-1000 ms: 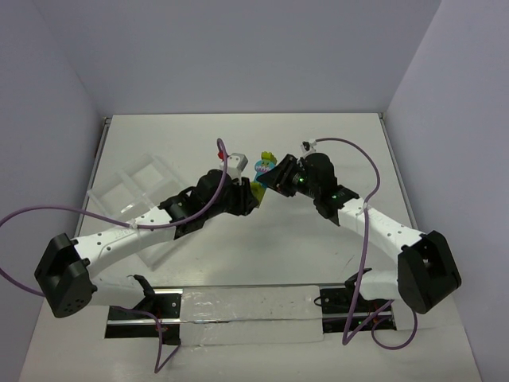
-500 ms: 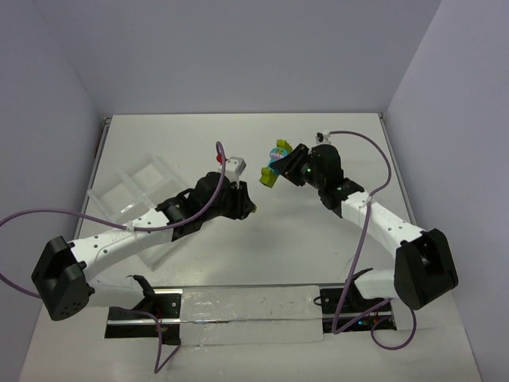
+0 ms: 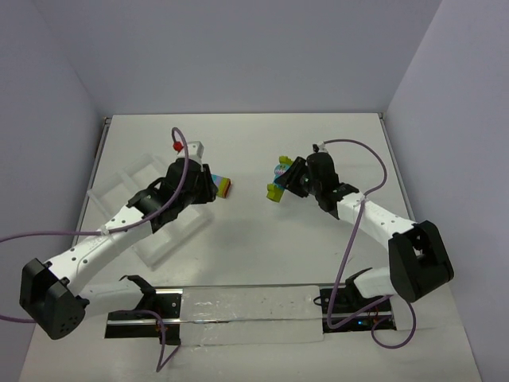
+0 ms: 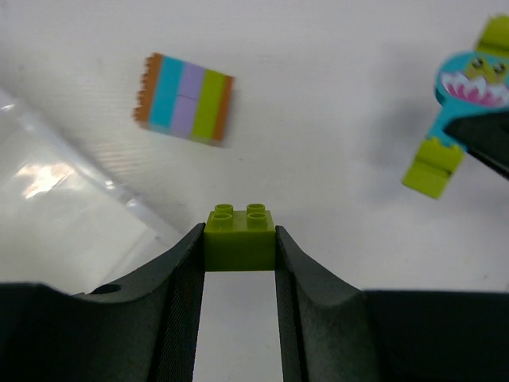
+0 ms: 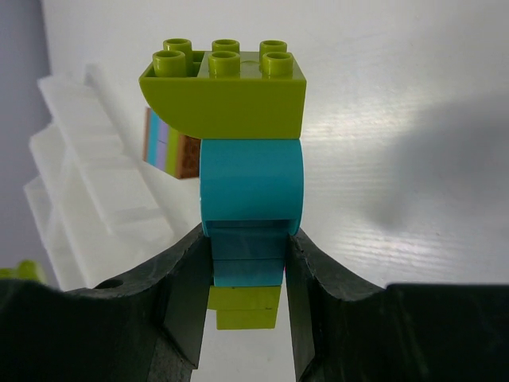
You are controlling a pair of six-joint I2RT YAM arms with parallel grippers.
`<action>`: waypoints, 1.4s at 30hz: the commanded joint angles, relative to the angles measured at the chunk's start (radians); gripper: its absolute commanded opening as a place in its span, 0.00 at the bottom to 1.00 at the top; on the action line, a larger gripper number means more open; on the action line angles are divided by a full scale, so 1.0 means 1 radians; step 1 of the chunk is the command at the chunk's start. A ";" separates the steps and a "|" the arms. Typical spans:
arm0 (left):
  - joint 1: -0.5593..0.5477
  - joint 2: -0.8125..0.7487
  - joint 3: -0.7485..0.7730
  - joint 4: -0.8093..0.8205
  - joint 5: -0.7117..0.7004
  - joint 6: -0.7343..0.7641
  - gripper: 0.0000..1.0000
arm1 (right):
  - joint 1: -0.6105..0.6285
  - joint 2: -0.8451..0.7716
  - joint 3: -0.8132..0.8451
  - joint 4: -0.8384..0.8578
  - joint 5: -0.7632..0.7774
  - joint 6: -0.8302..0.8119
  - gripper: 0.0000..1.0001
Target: Sort the legos into containers by color
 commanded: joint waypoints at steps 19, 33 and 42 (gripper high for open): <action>0.544 0.277 0.289 -0.181 -0.201 -0.183 0.00 | -0.003 -0.019 -0.046 -0.015 0.014 -0.084 0.02; 0.626 0.488 0.332 -0.079 -0.255 -0.233 0.07 | -0.005 0.011 -0.038 -0.015 -0.005 -0.081 0.03; 0.628 0.548 0.429 -0.132 -0.245 -0.192 0.99 | -0.005 -0.001 -0.031 -0.053 -0.003 -0.101 0.04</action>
